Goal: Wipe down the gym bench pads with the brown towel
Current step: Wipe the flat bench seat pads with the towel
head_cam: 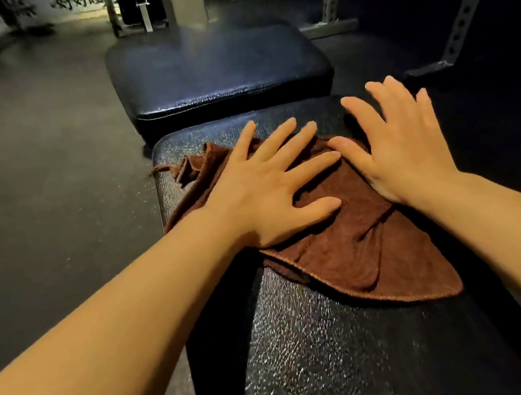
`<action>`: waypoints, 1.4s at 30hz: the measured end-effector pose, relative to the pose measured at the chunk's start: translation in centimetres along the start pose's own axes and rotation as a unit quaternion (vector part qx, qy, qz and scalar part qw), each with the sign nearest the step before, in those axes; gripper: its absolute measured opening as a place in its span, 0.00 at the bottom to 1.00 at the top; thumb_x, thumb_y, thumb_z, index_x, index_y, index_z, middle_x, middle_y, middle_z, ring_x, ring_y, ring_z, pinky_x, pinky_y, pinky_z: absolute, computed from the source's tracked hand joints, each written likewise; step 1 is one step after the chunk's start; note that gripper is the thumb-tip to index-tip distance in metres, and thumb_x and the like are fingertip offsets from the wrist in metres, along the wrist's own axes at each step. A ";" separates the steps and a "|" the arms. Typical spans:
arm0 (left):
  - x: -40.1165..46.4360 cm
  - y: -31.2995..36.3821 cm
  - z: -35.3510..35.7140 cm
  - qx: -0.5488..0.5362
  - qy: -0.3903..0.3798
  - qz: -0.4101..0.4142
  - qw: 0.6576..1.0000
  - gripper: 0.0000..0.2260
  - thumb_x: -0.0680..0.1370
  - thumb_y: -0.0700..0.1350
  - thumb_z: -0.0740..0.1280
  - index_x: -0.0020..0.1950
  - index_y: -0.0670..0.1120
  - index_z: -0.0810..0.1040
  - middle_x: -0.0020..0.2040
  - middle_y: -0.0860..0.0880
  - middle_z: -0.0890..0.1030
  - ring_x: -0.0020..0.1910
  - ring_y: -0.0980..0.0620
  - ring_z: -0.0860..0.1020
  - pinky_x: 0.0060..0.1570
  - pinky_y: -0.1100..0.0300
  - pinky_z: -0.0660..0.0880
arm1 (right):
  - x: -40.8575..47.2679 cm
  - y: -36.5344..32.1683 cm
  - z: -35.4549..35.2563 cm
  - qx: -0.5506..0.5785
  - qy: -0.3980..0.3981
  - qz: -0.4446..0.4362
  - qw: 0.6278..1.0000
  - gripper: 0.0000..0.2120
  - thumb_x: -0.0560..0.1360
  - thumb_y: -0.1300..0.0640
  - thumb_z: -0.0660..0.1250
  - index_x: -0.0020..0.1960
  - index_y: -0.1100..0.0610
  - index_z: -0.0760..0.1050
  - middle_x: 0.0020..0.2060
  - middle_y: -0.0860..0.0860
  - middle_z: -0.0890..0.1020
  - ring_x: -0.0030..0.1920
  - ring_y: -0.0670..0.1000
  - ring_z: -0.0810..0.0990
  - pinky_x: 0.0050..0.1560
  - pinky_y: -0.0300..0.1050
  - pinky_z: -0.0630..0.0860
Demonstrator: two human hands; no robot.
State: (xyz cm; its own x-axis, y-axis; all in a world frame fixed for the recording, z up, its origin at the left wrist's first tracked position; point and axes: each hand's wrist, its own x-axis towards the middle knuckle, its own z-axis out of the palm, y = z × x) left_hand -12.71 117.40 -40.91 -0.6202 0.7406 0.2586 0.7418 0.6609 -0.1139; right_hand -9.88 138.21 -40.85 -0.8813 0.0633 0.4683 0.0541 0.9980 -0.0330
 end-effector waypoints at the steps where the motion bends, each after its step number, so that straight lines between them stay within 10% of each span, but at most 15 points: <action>1: 1.5 -1.0 -0.2 0.005 -0.001 0.005 1.000 0.35 0.72 0.72 0.38 0.78 0.65 0.53 0.82 0.54 0.48 0.80 0.52 0.44 0.76 0.40 0.38 | 1.5 0.3 0.4 0.009 -0.003 0.016 1.000 0.34 0.78 0.35 0.47 0.78 0.52 0.59 0.78 0.57 0.58 0.79 0.57 0.48 0.77 0.61 0.44; 9: 3.0 -2.2 0.1 -0.042 0.048 0.023 0.998 0.29 0.78 0.65 0.58 0.76 0.54 0.69 0.78 0.48 0.64 0.78 0.48 0.61 0.75 0.40 0.53 | 2.1 0.1 2.4 0.104 0.101 0.037 0.989 0.19 0.80 0.47 0.59 0.62 0.60 0.76 0.60 0.58 0.78 0.64 0.61 0.74 0.62 0.60 0.68; 21: 4.2 -2.4 -0.5 -0.044 0.027 0.039 0.998 0.28 0.77 0.60 0.60 0.75 0.52 0.68 0.77 0.44 0.66 0.76 0.45 0.64 0.75 0.39 0.54 | 1.8 -1.0 -0.1 0.103 0.040 0.053 0.992 0.05 0.79 0.56 0.62 0.55 0.54 0.71 0.60 0.56 0.77 0.66 0.57 0.72 0.68 0.68 0.63; 31: 4.3 -2.3 -0.7 -0.061 0.007 0.030 0.998 0.27 0.77 0.60 0.61 0.74 0.51 0.71 0.76 0.44 0.67 0.75 0.44 0.66 0.74 0.43 0.56 | -0.6 -3.9 -5.5 0.206 -0.242 0.130 0.939 0.34 0.63 0.54 0.79 0.64 0.51 0.69 0.60 0.53 0.71 0.55 0.55 0.72 0.45 0.54 0.81; 42: 3.6 -1.9 -0.5 -0.082 -0.014 0.025 0.996 0.28 0.76 0.60 0.63 0.74 0.52 0.72 0.76 0.44 0.67 0.76 0.45 0.64 0.74 0.45 0.56 | -2.6 -6.3 -4.9 0.171 -0.178 0.216 0.945 0.22 0.64 0.67 0.66 0.57 0.56 0.70 0.51 0.56 0.77 0.47 0.57 0.74 0.47 0.53 0.79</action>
State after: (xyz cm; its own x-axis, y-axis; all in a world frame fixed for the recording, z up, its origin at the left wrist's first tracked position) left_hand -16.23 118.70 -39.32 -0.5860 0.7772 0.2293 0.8027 0.5954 0.0332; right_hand -5.62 131.79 -37.56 -0.9169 0.3986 0.0202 0.3444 0.8157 -0.4648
